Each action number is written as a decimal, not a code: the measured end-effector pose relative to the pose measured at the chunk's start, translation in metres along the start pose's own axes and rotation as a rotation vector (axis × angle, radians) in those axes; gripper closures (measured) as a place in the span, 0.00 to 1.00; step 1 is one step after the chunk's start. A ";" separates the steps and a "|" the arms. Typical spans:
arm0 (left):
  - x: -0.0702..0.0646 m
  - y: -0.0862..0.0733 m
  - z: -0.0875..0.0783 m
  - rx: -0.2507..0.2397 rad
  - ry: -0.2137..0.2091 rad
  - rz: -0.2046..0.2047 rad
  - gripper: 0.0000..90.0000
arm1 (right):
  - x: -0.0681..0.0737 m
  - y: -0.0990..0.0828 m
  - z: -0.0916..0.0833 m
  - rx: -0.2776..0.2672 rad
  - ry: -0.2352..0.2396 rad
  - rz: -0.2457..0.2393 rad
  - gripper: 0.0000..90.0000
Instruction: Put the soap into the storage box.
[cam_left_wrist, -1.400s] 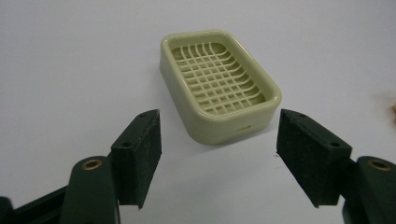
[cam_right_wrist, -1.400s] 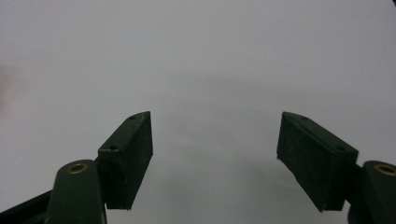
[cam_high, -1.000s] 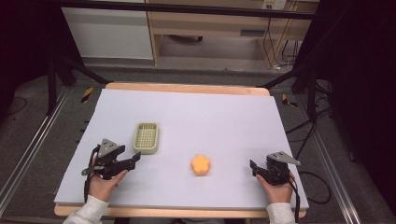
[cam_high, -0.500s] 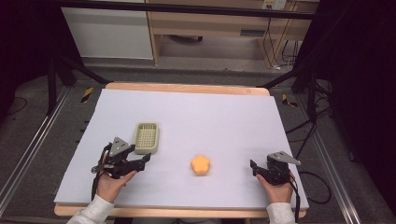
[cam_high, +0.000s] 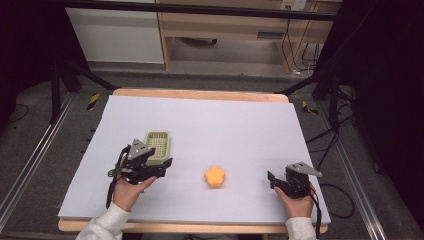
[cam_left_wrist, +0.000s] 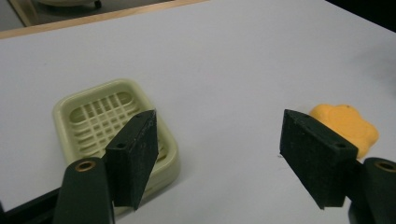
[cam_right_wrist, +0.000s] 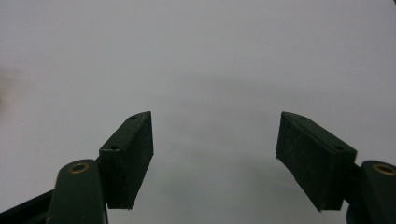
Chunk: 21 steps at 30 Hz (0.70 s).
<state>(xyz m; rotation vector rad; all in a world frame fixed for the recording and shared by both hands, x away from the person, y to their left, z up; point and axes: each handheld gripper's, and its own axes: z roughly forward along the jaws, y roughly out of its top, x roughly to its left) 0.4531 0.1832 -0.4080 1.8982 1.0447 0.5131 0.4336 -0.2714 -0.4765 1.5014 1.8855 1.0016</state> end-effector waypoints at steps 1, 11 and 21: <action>-0.003 0.002 0.002 0.002 -0.007 0.003 0.31 | 0.000 0.000 -0.001 -0.002 0.004 0.002 0.31; -0.029 0.016 0.020 0.023 -0.043 0.066 0.29 | 0.000 0.001 -0.001 -0.002 0.011 0.000 0.30; -0.045 0.021 0.033 0.072 -0.085 0.103 0.29 | 0.001 0.001 0.000 -0.002 0.010 -0.009 0.30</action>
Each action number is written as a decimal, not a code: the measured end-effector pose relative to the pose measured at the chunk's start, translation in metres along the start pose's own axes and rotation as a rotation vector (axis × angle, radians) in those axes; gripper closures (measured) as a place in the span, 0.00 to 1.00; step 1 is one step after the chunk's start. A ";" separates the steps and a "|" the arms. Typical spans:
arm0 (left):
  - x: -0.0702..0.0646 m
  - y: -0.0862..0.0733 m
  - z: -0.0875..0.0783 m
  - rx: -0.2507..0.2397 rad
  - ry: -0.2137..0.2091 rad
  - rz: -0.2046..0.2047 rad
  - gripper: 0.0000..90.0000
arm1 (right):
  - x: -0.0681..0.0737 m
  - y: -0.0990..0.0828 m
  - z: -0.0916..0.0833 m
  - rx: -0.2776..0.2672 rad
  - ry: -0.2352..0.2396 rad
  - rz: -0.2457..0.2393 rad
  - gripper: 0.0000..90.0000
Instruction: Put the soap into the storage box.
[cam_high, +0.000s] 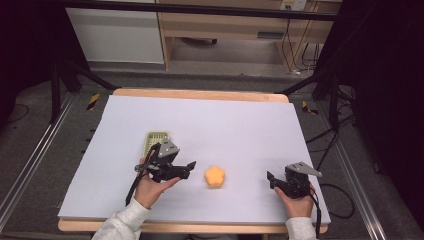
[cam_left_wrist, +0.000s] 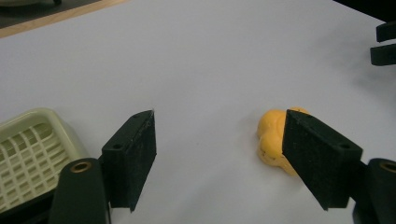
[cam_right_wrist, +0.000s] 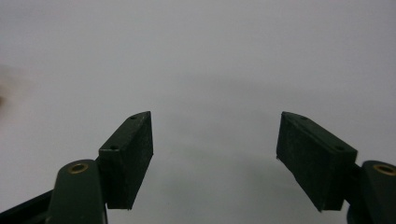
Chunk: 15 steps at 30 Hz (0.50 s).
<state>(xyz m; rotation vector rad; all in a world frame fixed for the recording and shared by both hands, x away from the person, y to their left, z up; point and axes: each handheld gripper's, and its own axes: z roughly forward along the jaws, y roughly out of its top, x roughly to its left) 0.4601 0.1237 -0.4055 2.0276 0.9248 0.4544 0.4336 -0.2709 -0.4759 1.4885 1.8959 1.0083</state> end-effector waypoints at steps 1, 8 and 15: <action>-0.001 0.000 0.001 0.002 -0.003 0.002 0.29 | 0.000 0.000 0.000 0.002 0.000 -0.002 0.30; -0.008 0.001 0.011 0.040 -0.023 0.020 0.29 | 0.000 0.000 0.000 0.004 0.000 -0.001 0.30; -0.018 0.002 0.024 0.072 -0.050 0.036 0.28 | 0.000 0.000 0.001 0.007 0.003 0.000 0.30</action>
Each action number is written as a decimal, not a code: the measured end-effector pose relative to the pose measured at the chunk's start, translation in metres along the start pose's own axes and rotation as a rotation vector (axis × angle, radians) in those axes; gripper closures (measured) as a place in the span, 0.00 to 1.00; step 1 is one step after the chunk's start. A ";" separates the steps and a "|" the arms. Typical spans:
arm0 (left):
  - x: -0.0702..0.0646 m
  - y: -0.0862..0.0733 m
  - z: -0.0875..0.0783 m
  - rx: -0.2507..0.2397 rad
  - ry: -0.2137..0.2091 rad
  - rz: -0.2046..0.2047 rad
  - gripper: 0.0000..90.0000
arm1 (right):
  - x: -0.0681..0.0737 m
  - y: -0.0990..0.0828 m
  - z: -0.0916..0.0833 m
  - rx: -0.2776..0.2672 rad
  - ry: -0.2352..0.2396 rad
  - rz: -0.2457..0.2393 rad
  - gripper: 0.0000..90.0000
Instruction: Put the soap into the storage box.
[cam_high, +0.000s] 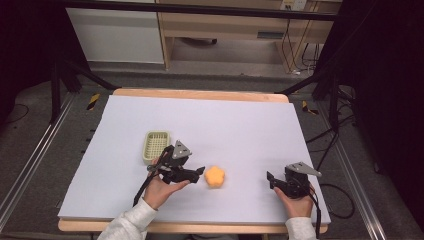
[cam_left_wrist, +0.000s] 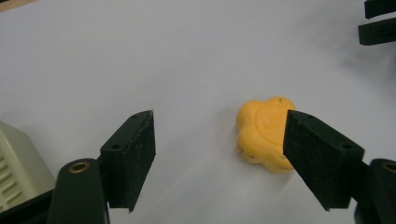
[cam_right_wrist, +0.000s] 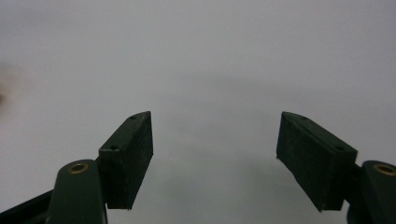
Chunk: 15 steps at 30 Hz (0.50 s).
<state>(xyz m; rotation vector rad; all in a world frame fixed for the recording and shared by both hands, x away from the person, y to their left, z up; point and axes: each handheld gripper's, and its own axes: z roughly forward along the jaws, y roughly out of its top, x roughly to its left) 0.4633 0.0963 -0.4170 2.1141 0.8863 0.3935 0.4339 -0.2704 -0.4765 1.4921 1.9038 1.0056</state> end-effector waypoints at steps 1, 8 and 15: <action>-0.001 0.000 0.002 0.003 -0.005 0.000 0.28 | 0.000 0.000 0.000 0.000 0.000 0.001 0.31; -0.009 0.002 0.012 0.025 -0.018 0.018 0.26 | 0.000 0.000 0.000 -0.001 0.000 0.002 0.30; -0.016 0.003 0.020 0.058 -0.038 0.037 0.24 | 0.000 0.000 0.000 0.003 0.002 0.008 0.31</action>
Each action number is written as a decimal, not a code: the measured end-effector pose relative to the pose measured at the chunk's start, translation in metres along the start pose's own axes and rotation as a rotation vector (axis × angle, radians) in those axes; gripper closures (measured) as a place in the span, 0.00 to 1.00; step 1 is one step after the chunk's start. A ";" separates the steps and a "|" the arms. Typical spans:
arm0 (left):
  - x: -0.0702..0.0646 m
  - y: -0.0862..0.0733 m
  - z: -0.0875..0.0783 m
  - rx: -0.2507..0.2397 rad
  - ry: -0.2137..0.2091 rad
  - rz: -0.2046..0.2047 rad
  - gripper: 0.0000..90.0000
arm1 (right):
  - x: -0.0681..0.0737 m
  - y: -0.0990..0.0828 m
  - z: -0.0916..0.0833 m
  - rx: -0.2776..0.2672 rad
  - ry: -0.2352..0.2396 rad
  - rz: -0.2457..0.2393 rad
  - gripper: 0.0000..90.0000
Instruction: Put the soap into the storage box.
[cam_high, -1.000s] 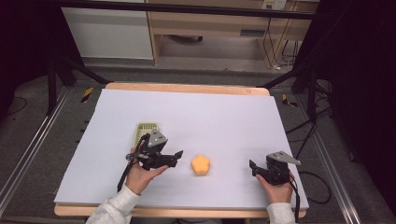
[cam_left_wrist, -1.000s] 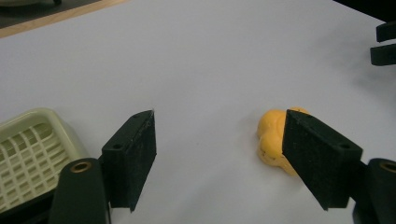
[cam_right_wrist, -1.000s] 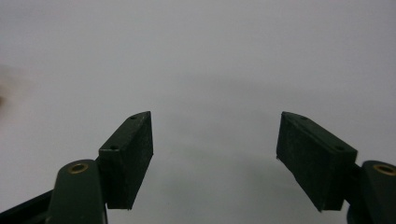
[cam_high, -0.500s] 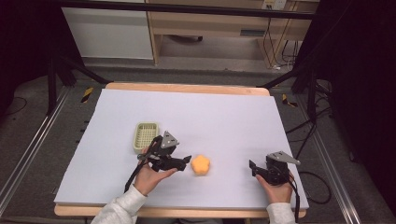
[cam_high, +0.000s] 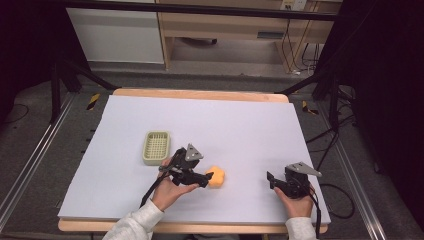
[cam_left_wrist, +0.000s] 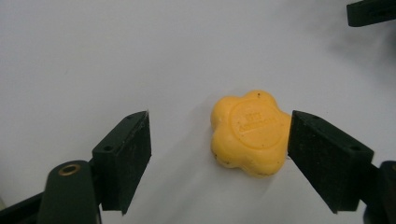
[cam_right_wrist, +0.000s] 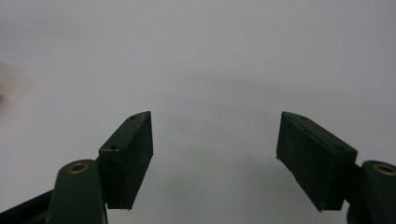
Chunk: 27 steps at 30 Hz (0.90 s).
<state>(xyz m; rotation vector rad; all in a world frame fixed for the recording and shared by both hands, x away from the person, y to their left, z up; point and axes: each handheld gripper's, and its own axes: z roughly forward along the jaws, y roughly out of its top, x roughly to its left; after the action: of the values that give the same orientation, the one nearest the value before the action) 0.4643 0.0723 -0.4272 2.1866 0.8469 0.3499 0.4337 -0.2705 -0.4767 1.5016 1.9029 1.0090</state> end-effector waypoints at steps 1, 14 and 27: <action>-0.001 0.000 0.002 0.002 -0.003 -0.001 0.23 | 0.000 0.000 0.000 -0.001 -0.001 0.000 0.31; -0.015 0.004 0.020 0.063 -0.020 0.039 0.19 | 0.000 0.000 0.000 0.004 0.001 -0.002 0.30; -0.022 0.006 0.038 0.106 -0.026 0.067 0.16 | -0.001 -0.001 0.001 0.005 -0.002 -0.007 0.31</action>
<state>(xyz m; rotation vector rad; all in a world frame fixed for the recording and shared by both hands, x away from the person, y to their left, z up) 0.4694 0.0333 -0.4484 2.3172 0.7951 0.3154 0.4341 -0.2712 -0.4777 1.4970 1.9090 1.0001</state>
